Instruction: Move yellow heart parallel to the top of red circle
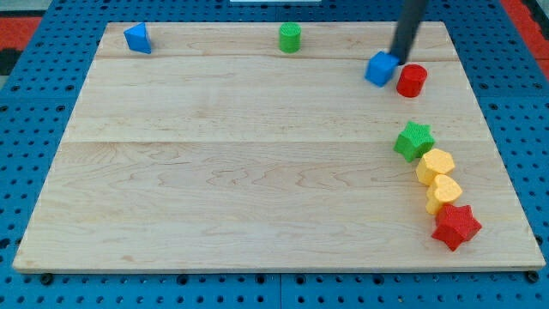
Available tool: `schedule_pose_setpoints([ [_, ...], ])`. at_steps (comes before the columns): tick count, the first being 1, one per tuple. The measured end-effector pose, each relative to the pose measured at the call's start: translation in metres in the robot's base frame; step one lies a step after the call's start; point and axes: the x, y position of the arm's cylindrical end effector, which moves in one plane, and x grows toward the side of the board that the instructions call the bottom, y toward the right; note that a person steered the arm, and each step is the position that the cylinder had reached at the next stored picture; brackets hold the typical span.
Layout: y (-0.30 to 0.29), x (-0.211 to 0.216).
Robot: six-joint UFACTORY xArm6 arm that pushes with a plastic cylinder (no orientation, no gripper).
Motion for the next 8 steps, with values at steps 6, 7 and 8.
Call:
schedule_pose_setpoints([
  [6, -0.069, 0.312],
  [7, -0.065, 0.314],
  [8, -0.02, 0.314],
])
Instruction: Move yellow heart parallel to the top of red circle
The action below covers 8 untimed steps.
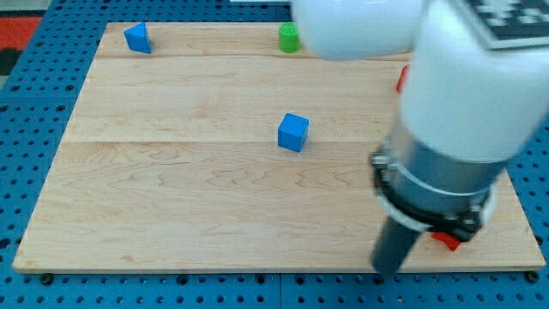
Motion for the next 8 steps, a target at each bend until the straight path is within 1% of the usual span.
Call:
schedule_pose_setpoints([
  [2, 0.126, -0.001],
  [3, 0.191, -0.025],
  [4, 0.2, -0.056],
  [5, 0.16, -0.077],
  [6, 0.079, -0.078],
  [7, 0.011, -0.078],
  [8, -0.041, -0.077],
])
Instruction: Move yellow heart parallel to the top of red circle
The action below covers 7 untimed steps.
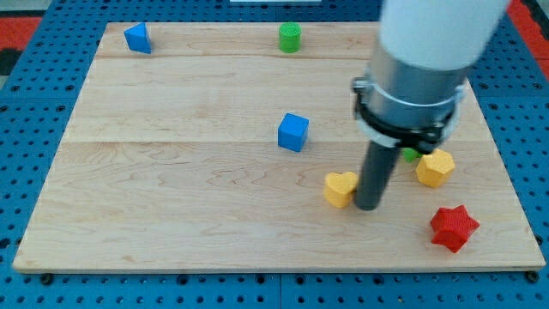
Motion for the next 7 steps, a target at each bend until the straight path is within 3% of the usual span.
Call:
schedule_pose_setpoints([
  [2, -0.069, 0.003],
  [5, -0.064, -0.078],
  [7, -0.008, -0.087],
])
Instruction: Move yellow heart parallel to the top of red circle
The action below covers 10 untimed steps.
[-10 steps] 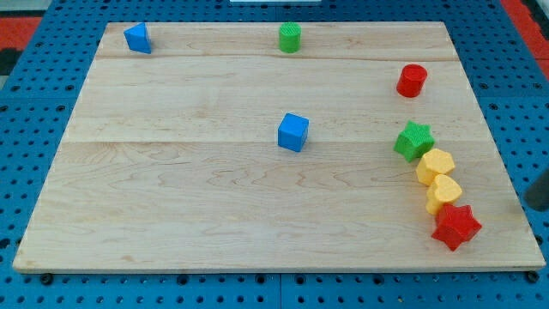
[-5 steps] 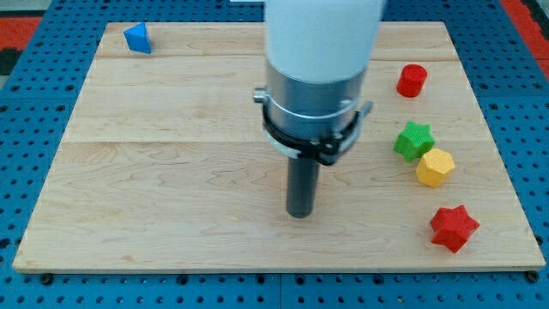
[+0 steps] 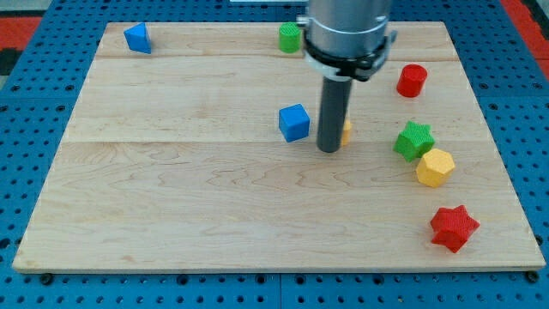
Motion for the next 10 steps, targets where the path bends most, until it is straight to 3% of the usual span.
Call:
schedule_pose_setpoints([
  [1, 0.016, -0.002],
  [5, 0.038, -0.099],
  [7, 0.028, -0.163],
  [10, -0.004, -0.207],
])
